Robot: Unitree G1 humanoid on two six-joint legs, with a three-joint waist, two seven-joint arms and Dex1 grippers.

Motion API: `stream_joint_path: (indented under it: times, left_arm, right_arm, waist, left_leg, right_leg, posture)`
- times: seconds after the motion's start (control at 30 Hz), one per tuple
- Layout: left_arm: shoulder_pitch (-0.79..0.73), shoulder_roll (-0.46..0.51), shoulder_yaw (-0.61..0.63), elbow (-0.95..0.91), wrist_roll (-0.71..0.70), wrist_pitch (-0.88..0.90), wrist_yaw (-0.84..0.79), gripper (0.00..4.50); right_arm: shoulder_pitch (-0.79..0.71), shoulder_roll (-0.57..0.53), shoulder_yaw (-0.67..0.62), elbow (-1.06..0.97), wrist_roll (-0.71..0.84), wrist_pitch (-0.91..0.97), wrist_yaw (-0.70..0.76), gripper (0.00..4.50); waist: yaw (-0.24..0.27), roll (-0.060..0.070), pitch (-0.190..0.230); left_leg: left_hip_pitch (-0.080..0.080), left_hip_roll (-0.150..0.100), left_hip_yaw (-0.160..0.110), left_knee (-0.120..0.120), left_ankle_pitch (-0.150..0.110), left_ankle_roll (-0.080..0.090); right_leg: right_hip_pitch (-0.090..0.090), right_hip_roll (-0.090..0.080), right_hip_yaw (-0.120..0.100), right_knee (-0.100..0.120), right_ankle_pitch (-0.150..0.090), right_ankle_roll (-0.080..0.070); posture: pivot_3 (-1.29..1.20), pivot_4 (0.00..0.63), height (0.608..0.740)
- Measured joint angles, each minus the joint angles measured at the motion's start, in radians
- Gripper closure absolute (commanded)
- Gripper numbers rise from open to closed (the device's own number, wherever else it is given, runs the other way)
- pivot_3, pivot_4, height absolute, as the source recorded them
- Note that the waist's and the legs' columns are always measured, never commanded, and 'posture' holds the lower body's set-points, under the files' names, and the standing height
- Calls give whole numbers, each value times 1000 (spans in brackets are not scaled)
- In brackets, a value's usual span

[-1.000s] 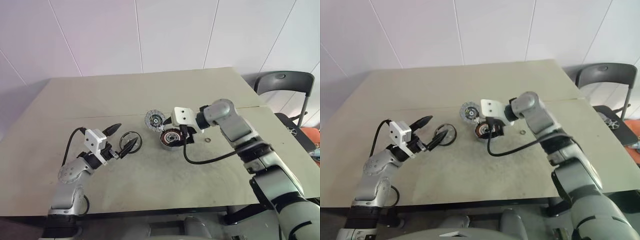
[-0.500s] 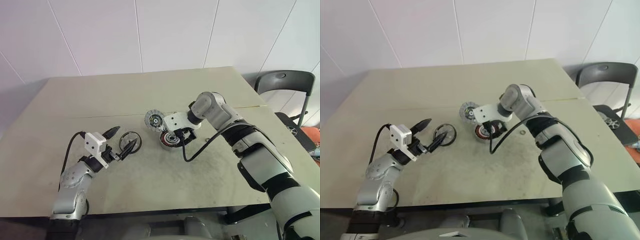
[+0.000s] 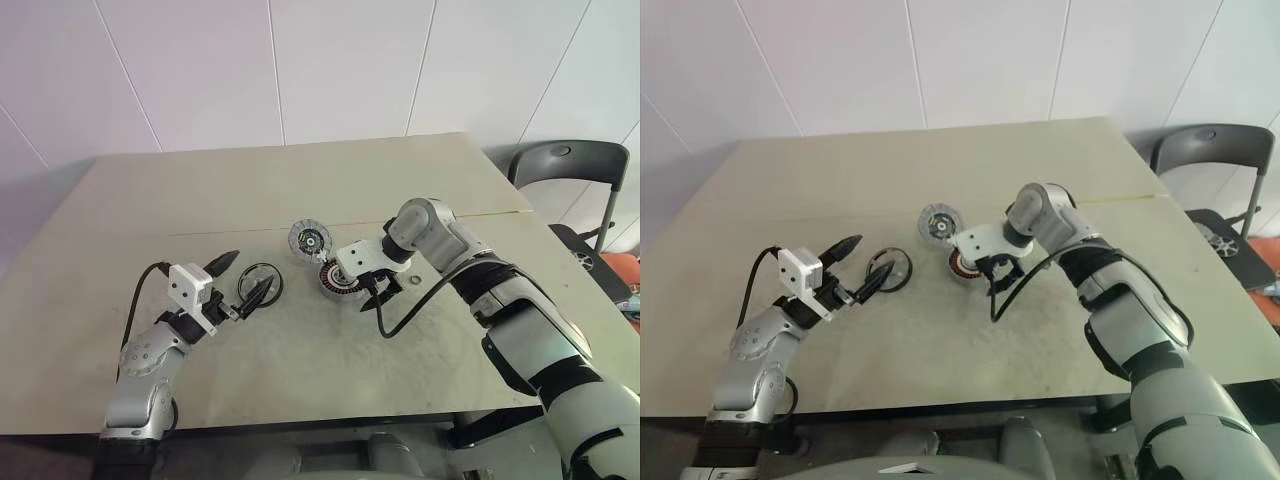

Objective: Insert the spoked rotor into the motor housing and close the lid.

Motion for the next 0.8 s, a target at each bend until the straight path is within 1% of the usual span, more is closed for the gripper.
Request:
stream_joint_path:
  times: [0.43, 0.53, 0.7, 0.73, 0.8]
  left_arm:
    - [-1, 0, 0, 0, 0, 0, -6, 0]
    - [-1, 0, 0, 0, 0, 0, -5, 0]
    - [0, 0, 0, 0, 0, 1, -3, 0]
    - [1, 0, 0, 0, 0, 1, -2, 0]
    - [1, 0, 0, 0, 0, 1, -1, 0]
  right_arm:
    - [19, 0, -1, -9, -32, 6, -37, 58]
    - [24, 7, -1, -9, -36, 6, -40, 648]
    - [23, 13, -10, -11, -37, 6, -48, 2302]
    - [21, 11, -13, -15, -36, 6, -39, 2511]
    - [22, 14, -13, -15, -36, 5, -37, 2577]
  waist:
    - [0, 0, 0]
    - [1, 0, 0]
    - [2, -1, 0]
    - [1, -2, -1]
    - [-1, -5, -4]
  left_leg:
    - [0, 0, 0, 0, 0, 0]
    - [0, 0, 0, 0, 0, 0]
    - [0, 0, 0, 0, 1, -2]
    - [0, 0, 0, 0, 1, -3]
    - [1, 1, 0, 0, 0, -3]
  right_leg:
    - [0, 0, 0, 0, 0, 0]
    - [0, 0, 0, 0, 0, 0]
    - [0, 0, 0, 0, 0, 0]
    - [0, 0, 0, 0, 0, 0]
    - [0, 1, 0, 0, 0, 0]
  posture:
    - [0, 0, 740]
    - [0, 0, 740]
    - [0, 0, 740]
    - [0, 0, 740]
    - [0, 0, 740]
